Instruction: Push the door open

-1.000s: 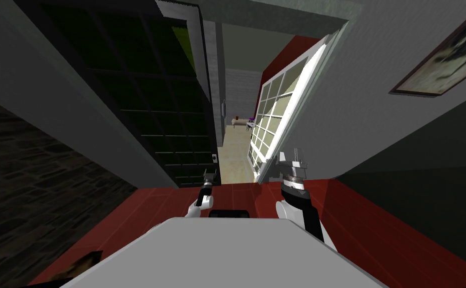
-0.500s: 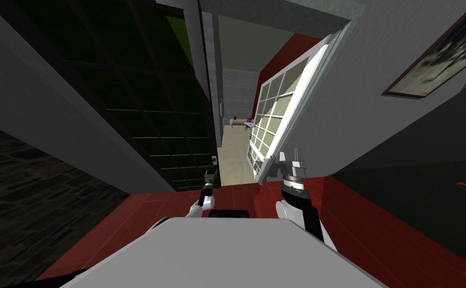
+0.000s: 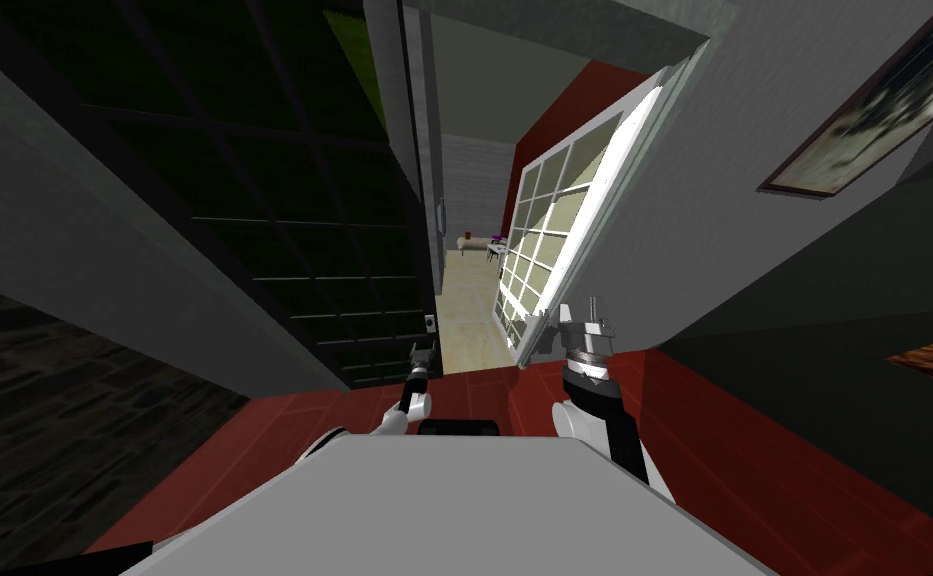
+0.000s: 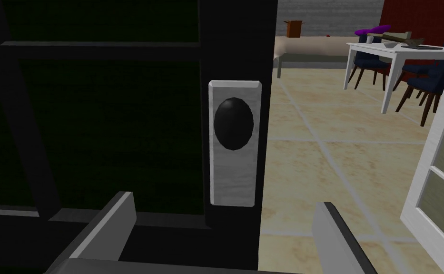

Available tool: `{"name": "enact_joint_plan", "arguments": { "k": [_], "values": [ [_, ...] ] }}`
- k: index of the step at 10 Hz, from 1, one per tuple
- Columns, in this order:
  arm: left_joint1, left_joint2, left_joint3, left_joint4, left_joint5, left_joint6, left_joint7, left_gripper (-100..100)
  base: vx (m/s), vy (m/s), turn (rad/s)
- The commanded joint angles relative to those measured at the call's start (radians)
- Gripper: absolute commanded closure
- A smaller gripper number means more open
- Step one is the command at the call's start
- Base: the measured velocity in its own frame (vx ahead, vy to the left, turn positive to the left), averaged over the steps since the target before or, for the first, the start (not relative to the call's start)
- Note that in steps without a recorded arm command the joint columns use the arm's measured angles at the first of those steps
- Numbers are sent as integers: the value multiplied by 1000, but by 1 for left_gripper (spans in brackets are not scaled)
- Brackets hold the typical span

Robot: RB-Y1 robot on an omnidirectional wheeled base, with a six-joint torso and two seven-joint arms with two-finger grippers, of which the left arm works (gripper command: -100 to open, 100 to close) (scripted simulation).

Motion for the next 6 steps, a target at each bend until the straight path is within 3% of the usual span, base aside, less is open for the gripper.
{"name": "enact_joint_plan", "arguments": {
  "k": [1,6],
  "values": [
    [0,22,2,1,2,-1,2,-100,125,7,-31],
    [-1,38,6,5,7,-2,8,-100,176,22,-23]
  ]
}}
